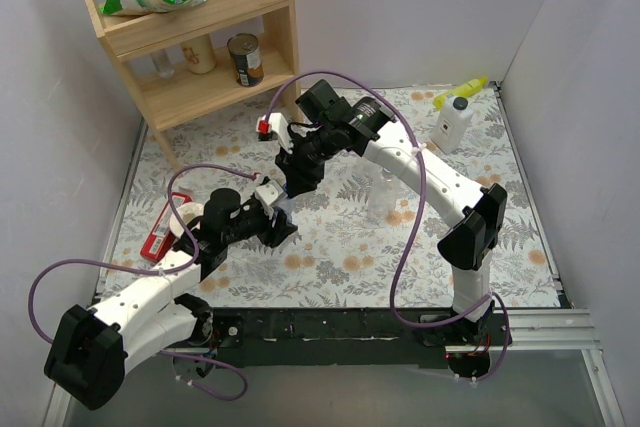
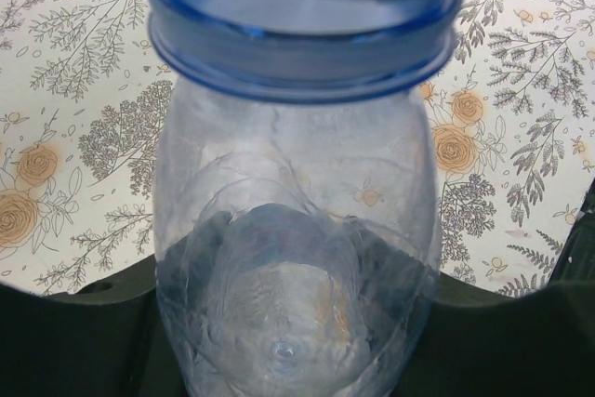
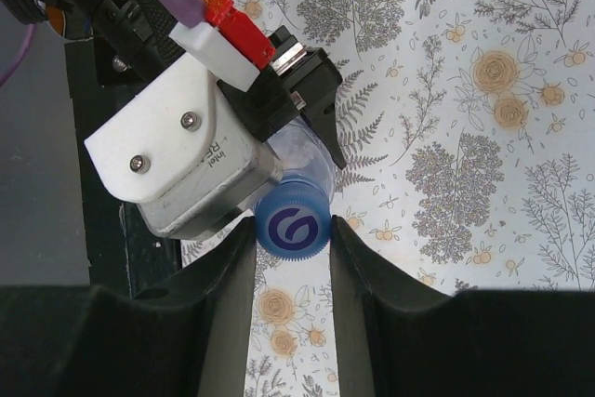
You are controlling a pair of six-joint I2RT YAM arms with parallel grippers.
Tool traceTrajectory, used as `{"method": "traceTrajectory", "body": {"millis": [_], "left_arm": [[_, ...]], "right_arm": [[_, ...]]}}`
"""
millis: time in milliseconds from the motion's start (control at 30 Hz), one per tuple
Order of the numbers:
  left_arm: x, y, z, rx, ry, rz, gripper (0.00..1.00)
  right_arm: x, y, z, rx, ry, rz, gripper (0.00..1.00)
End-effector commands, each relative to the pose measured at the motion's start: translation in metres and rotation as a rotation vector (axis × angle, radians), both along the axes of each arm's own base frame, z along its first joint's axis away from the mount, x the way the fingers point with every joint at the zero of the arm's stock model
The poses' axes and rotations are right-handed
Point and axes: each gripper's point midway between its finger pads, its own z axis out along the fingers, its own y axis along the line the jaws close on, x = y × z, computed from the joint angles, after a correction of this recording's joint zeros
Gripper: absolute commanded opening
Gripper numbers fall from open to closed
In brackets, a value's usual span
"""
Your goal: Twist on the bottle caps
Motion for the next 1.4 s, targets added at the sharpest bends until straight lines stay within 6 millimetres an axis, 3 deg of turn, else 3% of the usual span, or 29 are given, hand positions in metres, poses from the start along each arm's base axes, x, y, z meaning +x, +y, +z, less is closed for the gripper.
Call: {"method": "traceTrajectory", "body": {"millis": [0, 200, 467, 600, 700, 833, 933, 1000, 1167, 1367], "left_arm": [[0.014, -0.003, 0.032, -0.072, -0.123, 0.028, 0.0], [0.009, -0.002, 0.018, -0.059, -0.09, 0.022, 0.0], [0.007, -0.002, 0.015, -0.064, -0.084, 0.018, 0.0], [0.001, -0.003, 0.013, -0.064, -0.08, -0.014, 0.0], [-0.004, -0.006, 0.012, -0.067, -0.079, -0.047, 0.0], [-0.01, -0.009, 0.016, -0.077, -0.092, -0.087, 0.0], [-0.02, -0.014, 0.024, -0.104, -0.107, -0.151, 0.0], [-0.032, -0.02, 0.027, -0.125, -0.086, -0.219, 0.0], [-0.042, -0.03, 0.034, -0.142, -0.035, -0.311, 0.0], [-0.044, -0.037, 0.036, -0.143, 0.024, -0.356, 0.0]], "right_arm": [[-0.025, 0.0, -0.001, -0.034, 0.064, 0.036, 0.41], [-0.022, 0.002, 0.015, 0.02, 0.012, 0.047, 0.48], [-0.023, 0.001, 0.016, 0.022, 0.011, 0.046, 0.58], [-0.02, -0.007, 0.018, 0.013, -0.034, 0.044, 0.84], [-0.021, -0.015, 0.021, 0.012, -0.057, 0.052, 0.89], [-0.019, -0.032, 0.021, -0.004, -0.082, 0.053, 0.91], [-0.004, -0.047, 0.024, 0.024, -0.079, 0.019, 0.92], [0.005, -0.045, 0.036, 0.089, -0.112, 0.009, 0.92], [-0.007, -0.027, 0.071, 0.316, -0.261, 0.229, 0.93], [-0.029, -0.025, 0.066, 0.363, -0.279, 0.381, 0.93]]}}
